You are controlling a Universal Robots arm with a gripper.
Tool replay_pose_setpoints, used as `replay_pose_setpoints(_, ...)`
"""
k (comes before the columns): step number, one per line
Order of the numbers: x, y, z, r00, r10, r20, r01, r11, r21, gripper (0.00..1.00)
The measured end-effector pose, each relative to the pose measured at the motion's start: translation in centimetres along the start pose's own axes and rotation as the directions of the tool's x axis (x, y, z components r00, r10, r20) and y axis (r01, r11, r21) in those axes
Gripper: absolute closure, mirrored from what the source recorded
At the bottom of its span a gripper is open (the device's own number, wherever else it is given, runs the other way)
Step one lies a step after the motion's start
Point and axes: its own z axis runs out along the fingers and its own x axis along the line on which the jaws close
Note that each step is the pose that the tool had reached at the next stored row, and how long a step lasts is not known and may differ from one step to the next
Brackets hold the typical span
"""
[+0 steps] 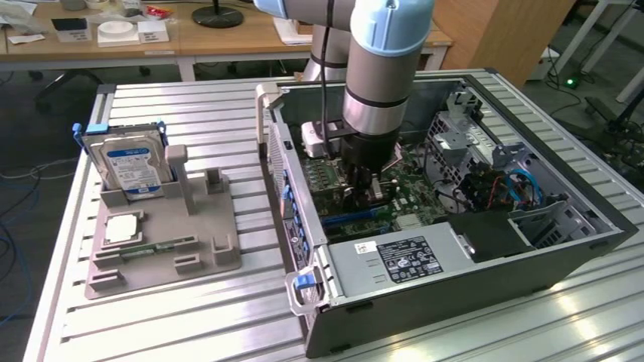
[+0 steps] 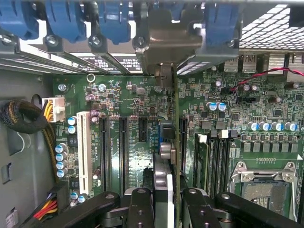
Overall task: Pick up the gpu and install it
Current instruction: 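Insert the gpu into the slot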
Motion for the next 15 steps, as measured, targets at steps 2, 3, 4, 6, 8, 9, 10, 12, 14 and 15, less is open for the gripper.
replay_pose_setpoints(2, 0.0, 0.0, 0.0, 1.0, 0.0, 0.0, 0.0, 1.0, 0.0, 0.72)
replay_pose_setpoints(3, 0.0, 0.01, 0.0, 1.0, 0.0, 0.0, 0.0, 1.0, 0.0, 0.72)
replay_pose_setpoints(4, 0.0, 0.01, 0.0, 1.0, 0.0, 0.0, 0.0, 1.0, -0.0001, 0.72)
replay_pose_setpoints(6, 0.0, 0.01, 0.0, 1.0, 0.0, -0.0001, 0.0, 1.0, -0.0001, 0.72)
replay_pose_setpoints(8, 0.0, 0.01, 0.0, 1.0, 0.0, -0.0001, 0.0, 1.0, 0.0, 0.72)
replay_pose_setpoints(9, 0.0, 0.01, 0.0, 1.0, 0.0, 0.0, 0.0, 1.0, -0.0001, 0.72)
replay_pose_setpoints(10, 0.0, 0.01, 0.0, 1.0, 0.0, 0.0, 0.0, 1.0, 0.0, 0.72)
replay_pose_setpoints(12, 0.0, 0.0, 0.0, 1.0, 0.0, 0.0, 0.0, 1.0, 0.0, 0.72)
replay_pose_setpoints(14, 0.0, 0.0, 0.0, 1.0, 0.0, 0.0, 0.0, 1.0, -0.0001, 0.72)
replay_pose_setpoints(15, 0.0, 0.0, 0.0, 1.0, 0.0, 0.0, 0.0, 1.0, -0.0001, 0.72)
